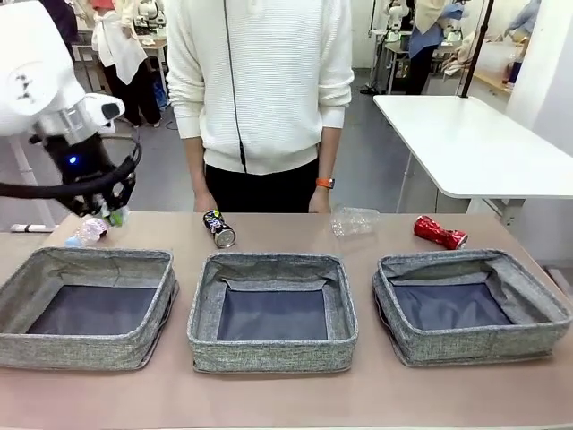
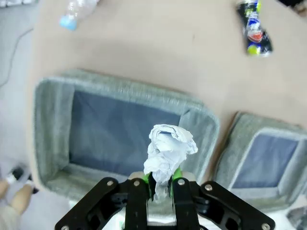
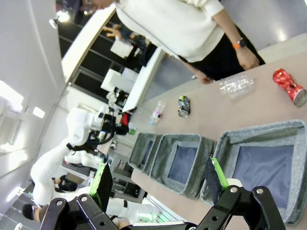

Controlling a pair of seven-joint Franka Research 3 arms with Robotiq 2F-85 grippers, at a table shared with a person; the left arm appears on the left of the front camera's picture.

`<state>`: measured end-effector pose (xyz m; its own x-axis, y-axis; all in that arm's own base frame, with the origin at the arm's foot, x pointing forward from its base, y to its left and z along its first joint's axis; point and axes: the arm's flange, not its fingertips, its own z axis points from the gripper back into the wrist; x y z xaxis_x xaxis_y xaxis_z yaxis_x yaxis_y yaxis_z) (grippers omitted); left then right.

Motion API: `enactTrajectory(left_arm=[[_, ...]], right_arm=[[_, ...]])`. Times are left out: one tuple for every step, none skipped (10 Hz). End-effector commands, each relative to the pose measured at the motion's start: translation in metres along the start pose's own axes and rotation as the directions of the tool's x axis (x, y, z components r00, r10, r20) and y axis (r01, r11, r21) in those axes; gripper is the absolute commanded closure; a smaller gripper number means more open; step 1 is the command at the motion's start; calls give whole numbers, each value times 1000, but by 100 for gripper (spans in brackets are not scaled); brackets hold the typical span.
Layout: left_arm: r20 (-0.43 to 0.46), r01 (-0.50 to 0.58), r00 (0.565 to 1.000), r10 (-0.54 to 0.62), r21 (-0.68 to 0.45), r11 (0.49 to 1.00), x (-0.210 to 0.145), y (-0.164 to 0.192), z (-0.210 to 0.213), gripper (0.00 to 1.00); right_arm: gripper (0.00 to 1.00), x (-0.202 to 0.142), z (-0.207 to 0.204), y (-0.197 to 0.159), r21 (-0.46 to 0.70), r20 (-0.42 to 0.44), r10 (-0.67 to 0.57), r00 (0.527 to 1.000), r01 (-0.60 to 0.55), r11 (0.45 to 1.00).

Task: Sort the waste into the appropriate baskets.
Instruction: Pick up the waste item pointed out by the person.

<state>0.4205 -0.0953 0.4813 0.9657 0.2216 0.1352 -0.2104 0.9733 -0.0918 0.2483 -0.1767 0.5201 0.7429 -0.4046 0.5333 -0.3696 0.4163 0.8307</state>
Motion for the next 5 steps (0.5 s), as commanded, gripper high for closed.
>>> enactTrajectory(left_arm=[[5,-34,999,35,-38,999,30,1,2,100],[5,-34,999,35,-38,999,30,1,2,100],[5,-34,999,35,-38,999,30,1,2,100],[5,-34,999,35,-38,999,30,1,2,100],[5,-25,1000,25,-13,1000,16,2,1,91]], right_arm=[[0,4,-1,1,16,10,25,1000,-25,1000],[0,4,-1,1,16,10,25,1000,-25,1000],[0,4,-1,1,16,10,25,1000,-25,1000],[0,4,-1,1,16,10,25,1000,-25,1000],[0,4,-1,1,16,10,25,1000,-25,1000]])
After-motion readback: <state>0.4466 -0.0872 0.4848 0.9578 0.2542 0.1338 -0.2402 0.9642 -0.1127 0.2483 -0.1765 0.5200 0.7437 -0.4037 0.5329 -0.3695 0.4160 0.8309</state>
